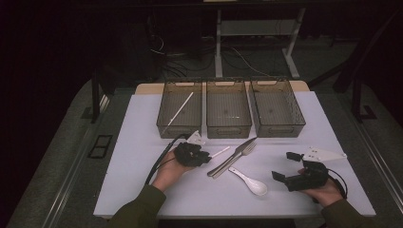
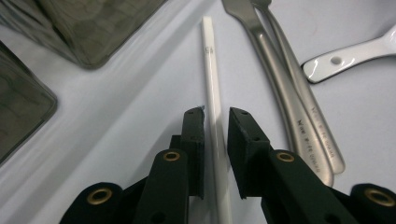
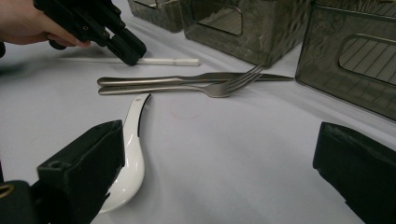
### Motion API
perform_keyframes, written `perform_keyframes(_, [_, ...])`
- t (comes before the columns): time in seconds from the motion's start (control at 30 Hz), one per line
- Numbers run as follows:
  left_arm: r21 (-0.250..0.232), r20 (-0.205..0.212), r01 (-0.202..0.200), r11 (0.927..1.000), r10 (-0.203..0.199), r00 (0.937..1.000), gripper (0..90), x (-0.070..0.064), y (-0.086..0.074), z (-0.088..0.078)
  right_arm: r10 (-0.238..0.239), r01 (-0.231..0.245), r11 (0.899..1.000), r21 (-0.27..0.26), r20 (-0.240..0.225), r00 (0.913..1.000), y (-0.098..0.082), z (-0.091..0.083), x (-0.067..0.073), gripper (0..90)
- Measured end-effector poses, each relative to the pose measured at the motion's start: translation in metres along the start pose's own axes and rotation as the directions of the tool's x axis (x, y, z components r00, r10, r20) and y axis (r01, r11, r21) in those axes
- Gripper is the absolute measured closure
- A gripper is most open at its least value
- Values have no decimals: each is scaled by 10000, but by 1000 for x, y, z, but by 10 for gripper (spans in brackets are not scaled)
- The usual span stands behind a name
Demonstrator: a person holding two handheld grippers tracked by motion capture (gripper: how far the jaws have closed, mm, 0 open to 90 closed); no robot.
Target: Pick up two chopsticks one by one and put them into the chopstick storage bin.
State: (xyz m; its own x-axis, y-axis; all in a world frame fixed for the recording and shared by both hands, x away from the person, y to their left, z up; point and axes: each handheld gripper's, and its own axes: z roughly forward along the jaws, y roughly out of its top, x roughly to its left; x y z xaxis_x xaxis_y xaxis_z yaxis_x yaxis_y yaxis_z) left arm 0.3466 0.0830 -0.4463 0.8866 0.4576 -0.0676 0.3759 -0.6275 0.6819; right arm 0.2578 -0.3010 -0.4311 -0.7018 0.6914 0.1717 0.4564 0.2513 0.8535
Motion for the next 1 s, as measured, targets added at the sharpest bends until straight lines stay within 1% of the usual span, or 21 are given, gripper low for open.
perform_keyframes(0.1, [-63,-128,-20,10000,19,9999,771,-2,-1,1,16,-16,10000,11,5,10000,0,0,0,22])
perform_keyframes(0.17, [3,-192,-109,9999,109,9998,779,-4,0,1,22,-22,10000,2,12,10000,0,0,0,22])
perform_keyframes(0.23, [17,-154,-113,9999,114,9998,828,-4,0,1,15,-15,10000,4,15,10000,0,0,0,22])
perform_keyframes(0.3, [80,-134,-144,9999,145,9998,833,-4,1,1,31,-31,10000,8,14,10000,0,0,0,22])
perform_keyframes(0.43, [63,-85,-76,10000,77,9999,838,-3,1,1,29,-29,10000,12,10,10000,0,0,0,22])
perform_keyframes(0.47, [99,-61,-239,9997,240,9997,841,-2,1,1,52,-52,10000,11,-6,10000,0,0,0,22])
perform_keyframes(0.5, [136,-3,-131,9998,131,9999,841,-2,2,0,52,-52,10000,11,-6,10000,0,0,0,22])
perform_keyframes(0.53, [72,51,35,10000,-35,10000,842,-1,2,1,49,-49,10000,2,-4,10000,0,0,0,22])
perform_keyframes(0.6, [96,104,6,10000,-7,9999,842,0,1,0,66,-66,10000,-7,-3,10000,0,-1,0,22])
perform_keyframes(0.63, [102,121,-120,9999,118,9999,841,1,1,0,68,-68,10000,-11,-7,10000,0,-1,0,22])
perform_keyframes(0.7, [65,91,13,10000,-13,10000,839,0,0,0,79,-79,10000,-11,-12,10000,0,-1,0,22])
perform_keyframes(0.77, [44,-26,-237,9997,238,9997,835,0,1,1,60,-60,10000,-9,-7,10000,0,-1,0,22])
perform_keyframes(0.8, [41,-45,-229,9997,229,9997,837,-1,1,1,56,-56,10000,-6,-4,10000,0,-1,0,22])
perform_keyframes(0.83, [38,-79,-67,10000,68,9999,838,-3,0,1,52,-52,10000,-4,-6,10000,0,0,0,22])
perform_keyframes(0.9, [57,-77,-76,10000,76,9999,839,-3,1,1,44,-44,10000,2,-11,10000,0,0,0,22])
perform_keyframes(0.93, [48,-35,-215,9998,215,9998,840,0,1,1,56,-56,10000,-2,2,10000,0,0,0,22])
perform_keyframes(0.97, [17,20,10,10000,-10,10000,842,-1,0,0,51,-51,10000,-5,-7,10000,0,-1,0,22])
perform_keyframes(1.0, [38,20,-23,10000,23,10000,842,-1,0,0,39,-39,10000,-21,-9,10000,0,-1,0,22])
